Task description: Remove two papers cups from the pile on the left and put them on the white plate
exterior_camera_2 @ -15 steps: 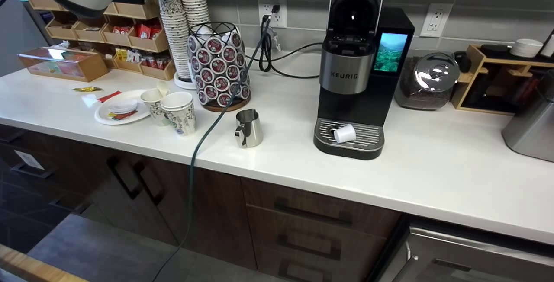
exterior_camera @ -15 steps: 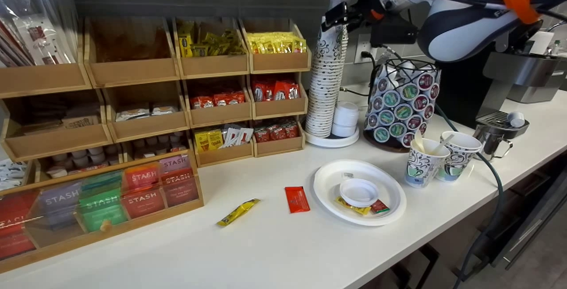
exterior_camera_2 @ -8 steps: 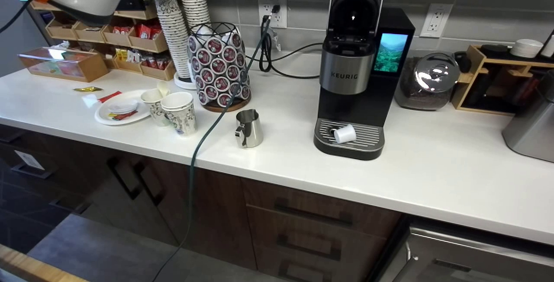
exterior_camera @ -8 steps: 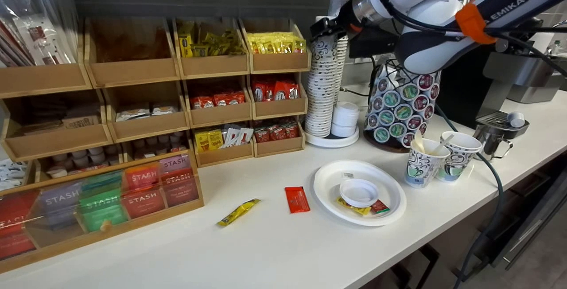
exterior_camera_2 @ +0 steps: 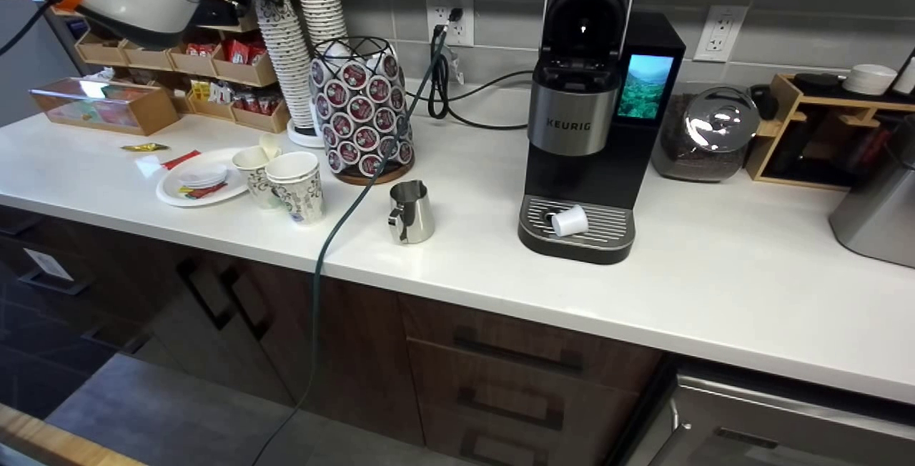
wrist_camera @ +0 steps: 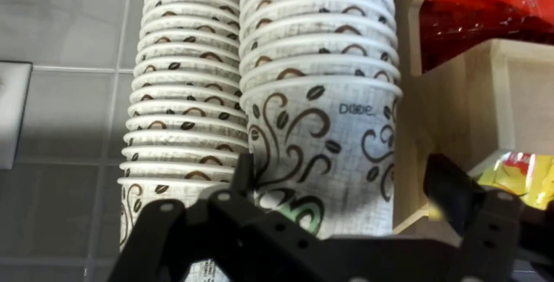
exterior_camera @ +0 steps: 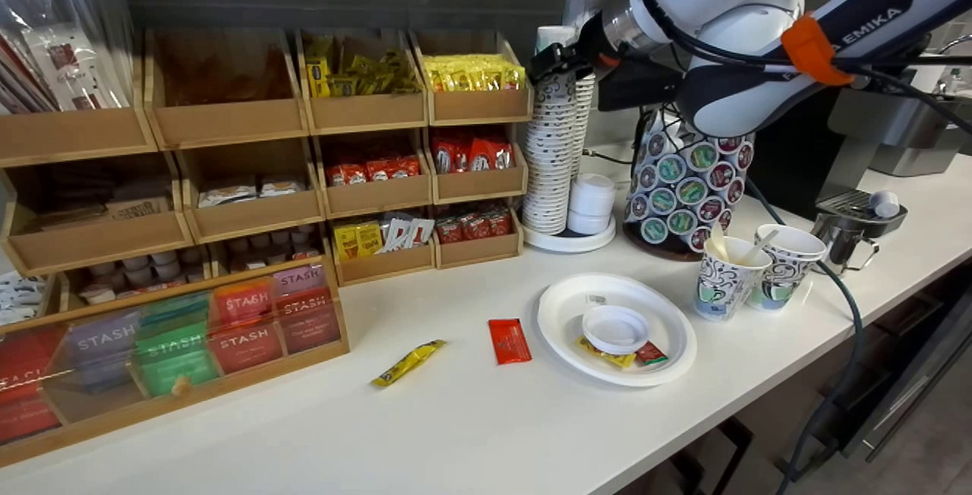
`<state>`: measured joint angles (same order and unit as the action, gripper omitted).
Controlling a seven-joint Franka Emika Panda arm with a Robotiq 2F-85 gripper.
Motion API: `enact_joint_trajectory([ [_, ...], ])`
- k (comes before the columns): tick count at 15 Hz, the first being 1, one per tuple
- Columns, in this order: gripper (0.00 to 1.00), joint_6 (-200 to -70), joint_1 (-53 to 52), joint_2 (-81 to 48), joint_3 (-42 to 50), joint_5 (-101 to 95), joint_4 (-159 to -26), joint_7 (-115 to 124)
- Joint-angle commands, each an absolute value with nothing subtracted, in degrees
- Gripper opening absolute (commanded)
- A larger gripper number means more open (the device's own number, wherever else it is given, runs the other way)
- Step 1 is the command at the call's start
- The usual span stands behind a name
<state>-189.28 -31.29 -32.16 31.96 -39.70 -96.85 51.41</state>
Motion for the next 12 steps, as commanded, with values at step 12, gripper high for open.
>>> enact_joint_trajectory([
  [12, 1.0, -190.3, -18.2, -27.4, 16.7, -40.9, -100.6, 50.2],
])
